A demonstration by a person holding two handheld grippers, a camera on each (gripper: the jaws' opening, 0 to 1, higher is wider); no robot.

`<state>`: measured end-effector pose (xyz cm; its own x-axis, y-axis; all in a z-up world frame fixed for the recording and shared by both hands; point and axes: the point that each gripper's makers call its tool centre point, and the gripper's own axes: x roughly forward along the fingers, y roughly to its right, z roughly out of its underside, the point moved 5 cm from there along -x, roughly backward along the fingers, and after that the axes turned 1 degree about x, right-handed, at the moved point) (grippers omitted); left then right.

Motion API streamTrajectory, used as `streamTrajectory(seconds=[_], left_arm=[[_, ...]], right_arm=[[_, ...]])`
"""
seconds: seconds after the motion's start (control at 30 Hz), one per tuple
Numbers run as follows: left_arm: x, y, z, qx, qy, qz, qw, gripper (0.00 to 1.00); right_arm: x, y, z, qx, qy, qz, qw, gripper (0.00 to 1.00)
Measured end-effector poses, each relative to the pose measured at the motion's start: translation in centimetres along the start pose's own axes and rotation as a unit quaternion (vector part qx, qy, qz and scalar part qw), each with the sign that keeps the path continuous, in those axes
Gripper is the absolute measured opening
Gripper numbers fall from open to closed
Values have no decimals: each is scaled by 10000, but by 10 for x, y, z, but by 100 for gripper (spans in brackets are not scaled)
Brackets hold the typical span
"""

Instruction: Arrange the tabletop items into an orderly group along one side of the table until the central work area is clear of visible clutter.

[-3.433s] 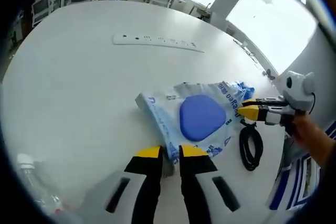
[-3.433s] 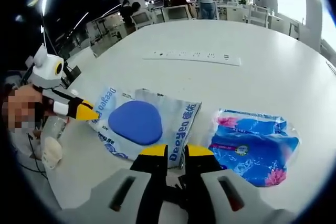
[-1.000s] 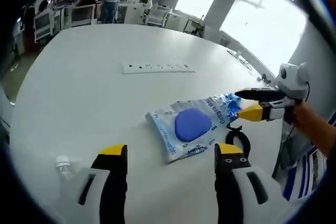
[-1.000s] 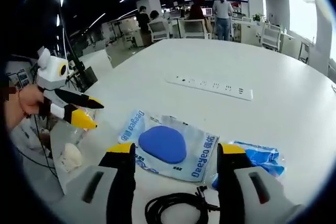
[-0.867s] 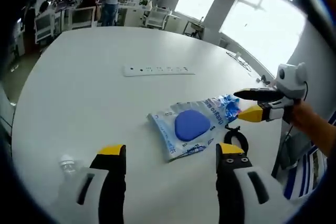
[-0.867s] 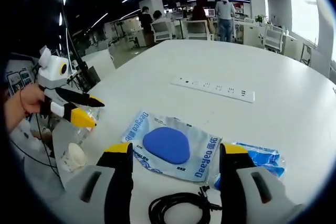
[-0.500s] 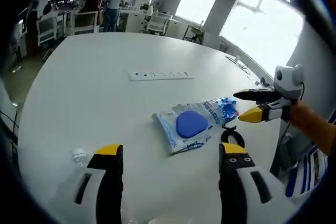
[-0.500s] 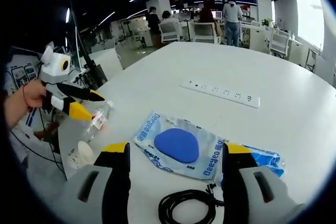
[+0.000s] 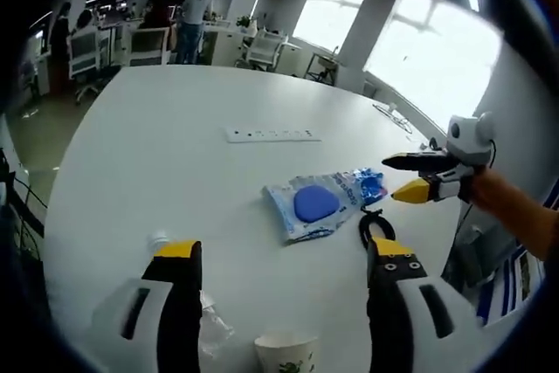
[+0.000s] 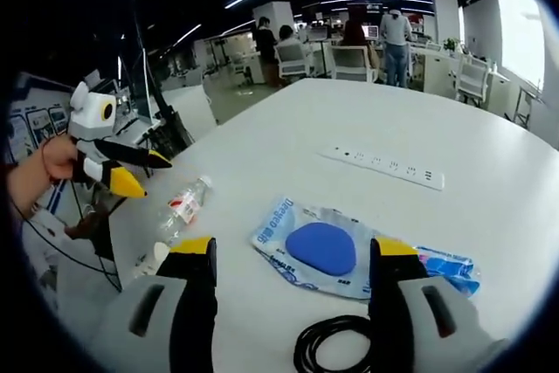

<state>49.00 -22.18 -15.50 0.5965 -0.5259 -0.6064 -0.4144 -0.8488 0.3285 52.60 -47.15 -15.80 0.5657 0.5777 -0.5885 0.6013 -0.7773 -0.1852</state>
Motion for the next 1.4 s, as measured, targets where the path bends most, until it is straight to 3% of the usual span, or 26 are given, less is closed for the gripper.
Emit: streamTrajectory(seconds=[0.57,1.03,1.4], left_arm=[[-69,-22,16,-157,276,16,9995,80],[-105,-46,31,-397,484,44,9980,80],[-115,-62,42,-656,612,139,9959,81]], right_arm=[[4,-54,-13,108,130,-290,9994,70],[41,-101,-26,143,9,-736,9972,68],[79,-123,-34,283,-146,-1128,9931,67]])
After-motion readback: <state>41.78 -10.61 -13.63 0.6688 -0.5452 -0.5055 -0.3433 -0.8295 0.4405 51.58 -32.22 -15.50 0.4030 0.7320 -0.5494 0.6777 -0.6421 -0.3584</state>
